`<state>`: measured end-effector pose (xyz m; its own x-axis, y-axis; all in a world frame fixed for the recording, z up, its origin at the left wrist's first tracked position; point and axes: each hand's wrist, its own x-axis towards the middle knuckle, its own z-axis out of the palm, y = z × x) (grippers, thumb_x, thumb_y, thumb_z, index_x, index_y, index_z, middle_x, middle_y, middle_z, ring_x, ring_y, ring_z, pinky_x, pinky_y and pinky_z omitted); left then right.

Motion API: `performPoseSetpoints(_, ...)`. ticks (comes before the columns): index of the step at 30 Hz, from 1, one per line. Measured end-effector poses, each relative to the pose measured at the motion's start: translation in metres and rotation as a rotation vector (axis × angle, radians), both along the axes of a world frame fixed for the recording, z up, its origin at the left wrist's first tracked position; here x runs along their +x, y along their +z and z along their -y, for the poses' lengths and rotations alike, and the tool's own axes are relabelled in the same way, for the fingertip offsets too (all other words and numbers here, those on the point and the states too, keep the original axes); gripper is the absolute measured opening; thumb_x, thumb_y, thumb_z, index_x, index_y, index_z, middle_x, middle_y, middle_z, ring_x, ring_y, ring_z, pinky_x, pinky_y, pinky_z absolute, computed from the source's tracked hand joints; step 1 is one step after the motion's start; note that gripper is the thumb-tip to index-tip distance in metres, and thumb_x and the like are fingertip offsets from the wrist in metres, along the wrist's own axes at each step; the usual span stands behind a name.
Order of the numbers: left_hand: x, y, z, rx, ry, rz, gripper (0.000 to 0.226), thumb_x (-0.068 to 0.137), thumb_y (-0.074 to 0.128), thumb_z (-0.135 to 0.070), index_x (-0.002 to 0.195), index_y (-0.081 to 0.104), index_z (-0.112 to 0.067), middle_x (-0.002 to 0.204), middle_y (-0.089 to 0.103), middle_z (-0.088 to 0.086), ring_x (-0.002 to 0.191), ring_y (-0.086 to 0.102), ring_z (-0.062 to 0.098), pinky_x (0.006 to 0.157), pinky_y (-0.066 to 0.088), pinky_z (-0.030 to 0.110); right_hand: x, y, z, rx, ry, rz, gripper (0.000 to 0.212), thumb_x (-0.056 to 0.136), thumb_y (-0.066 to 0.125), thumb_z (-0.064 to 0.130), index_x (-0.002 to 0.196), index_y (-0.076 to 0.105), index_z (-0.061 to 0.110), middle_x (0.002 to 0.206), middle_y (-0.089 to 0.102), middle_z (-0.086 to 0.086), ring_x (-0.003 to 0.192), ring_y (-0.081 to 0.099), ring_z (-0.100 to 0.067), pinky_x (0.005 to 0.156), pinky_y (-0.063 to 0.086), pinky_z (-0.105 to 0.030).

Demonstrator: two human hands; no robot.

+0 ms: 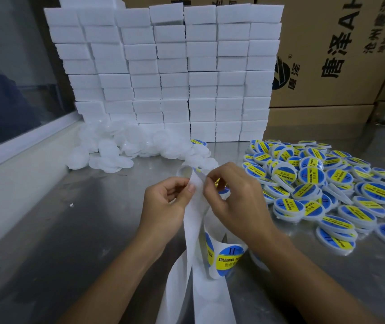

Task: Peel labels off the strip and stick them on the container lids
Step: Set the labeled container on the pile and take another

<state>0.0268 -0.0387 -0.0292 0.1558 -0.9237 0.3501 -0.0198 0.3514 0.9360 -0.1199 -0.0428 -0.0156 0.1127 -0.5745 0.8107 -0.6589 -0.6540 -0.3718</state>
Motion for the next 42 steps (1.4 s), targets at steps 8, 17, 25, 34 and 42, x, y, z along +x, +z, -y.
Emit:
performPoseSetpoints(8,0.005,-0.005,0.007,0.075,0.094,-0.050,0.015,0.087,0.069,-0.008,0.081,0.072,-0.022,0.078,0.076,-0.009,0.072,0.068,0.001,0.068,0.054,0.014,-0.021,0.009,0.013,0.481,0.056,0.816,0.011,0.084,0.060,0.006,0.078,0.070,0.005,0.059,0.065,0.002,0.051,0.055,-0.005,0.051,0.045,-0.019)
performPoseSetpoints(17,0.048,-0.027,0.038,0.131,0.443,0.259,0.038,0.088,0.063,-0.046,0.069,0.066,-0.014,0.061,0.066,0.000,0.064,0.064,0.023,0.069,0.052,0.038,-0.023,0.015,0.009,0.539,0.174,0.987,0.008,0.083,0.069,0.001,0.086,0.075,0.007,0.074,0.074,-0.006,0.070,0.070,-0.011,0.065,0.055,-0.019)
performPoseSetpoints(25,0.084,-0.032,0.095,0.166,0.598,0.774,0.029,0.086,0.058,-0.009,0.116,0.060,-0.010,0.124,0.050,0.011,0.105,0.055,0.031,0.092,0.043,0.039,-0.019,0.019,0.004,0.457,0.136,0.822,0.013,0.082,0.073,0.005,0.088,0.075,0.016,0.076,0.074,0.000,0.069,0.066,-0.005,0.065,0.054,-0.016)
performPoseSetpoints(34,0.130,-0.021,0.143,0.386,0.574,1.333,0.046,0.091,0.049,-0.019,0.135,0.050,-0.006,0.155,0.030,0.004,0.122,0.042,0.034,0.095,0.040,0.044,-0.027,0.019,0.012,0.366,0.133,0.856,0.022,0.083,0.073,0.001,0.095,0.072,0.019,0.080,0.071,0.001,0.069,0.064,-0.002,0.066,0.052,-0.013)
performPoseSetpoints(42,0.125,-0.016,0.148,0.260,0.610,1.427,0.038,0.088,0.053,-0.014,0.125,0.055,-0.005,0.121,0.059,0.019,0.111,0.052,0.037,0.083,0.041,0.041,-0.032,0.020,0.014,0.404,0.124,0.945,0.006,0.086,0.073,0.017,0.083,0.071,0.022,0.075,0.071,0.004,0.070,0.065,-0.006,0.061,0.050,-0.016)
